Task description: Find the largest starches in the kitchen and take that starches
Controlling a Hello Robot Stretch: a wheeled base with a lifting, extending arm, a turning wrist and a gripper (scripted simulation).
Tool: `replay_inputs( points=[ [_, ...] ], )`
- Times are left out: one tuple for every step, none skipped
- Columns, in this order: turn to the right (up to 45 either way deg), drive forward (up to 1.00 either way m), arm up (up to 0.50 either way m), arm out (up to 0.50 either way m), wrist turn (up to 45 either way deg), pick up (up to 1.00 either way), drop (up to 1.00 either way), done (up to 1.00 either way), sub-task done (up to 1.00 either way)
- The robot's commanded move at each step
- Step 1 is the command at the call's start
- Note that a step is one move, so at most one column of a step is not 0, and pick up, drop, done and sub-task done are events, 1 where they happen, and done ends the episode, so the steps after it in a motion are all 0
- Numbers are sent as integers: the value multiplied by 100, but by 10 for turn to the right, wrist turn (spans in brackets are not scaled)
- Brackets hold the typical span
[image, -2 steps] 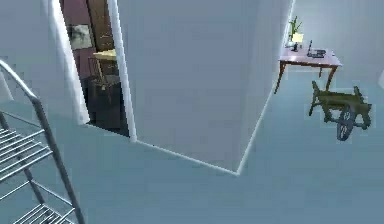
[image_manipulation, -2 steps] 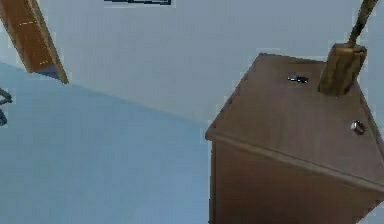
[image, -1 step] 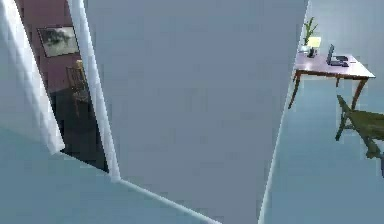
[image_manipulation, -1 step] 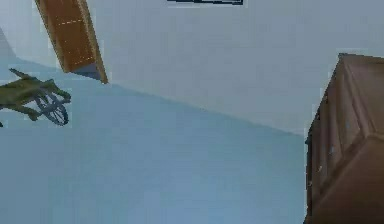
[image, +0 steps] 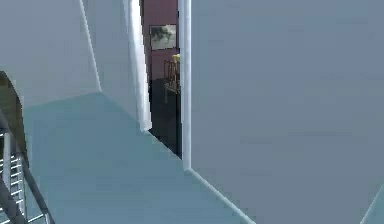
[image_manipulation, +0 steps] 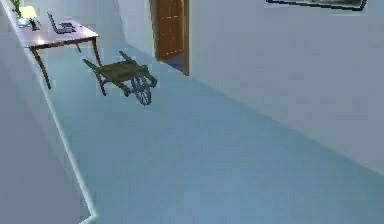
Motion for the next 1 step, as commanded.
replay_inputs(
  points=[
    [0, 55, 0, 0, 0, 0, 0, 0, 0]
  ],
)
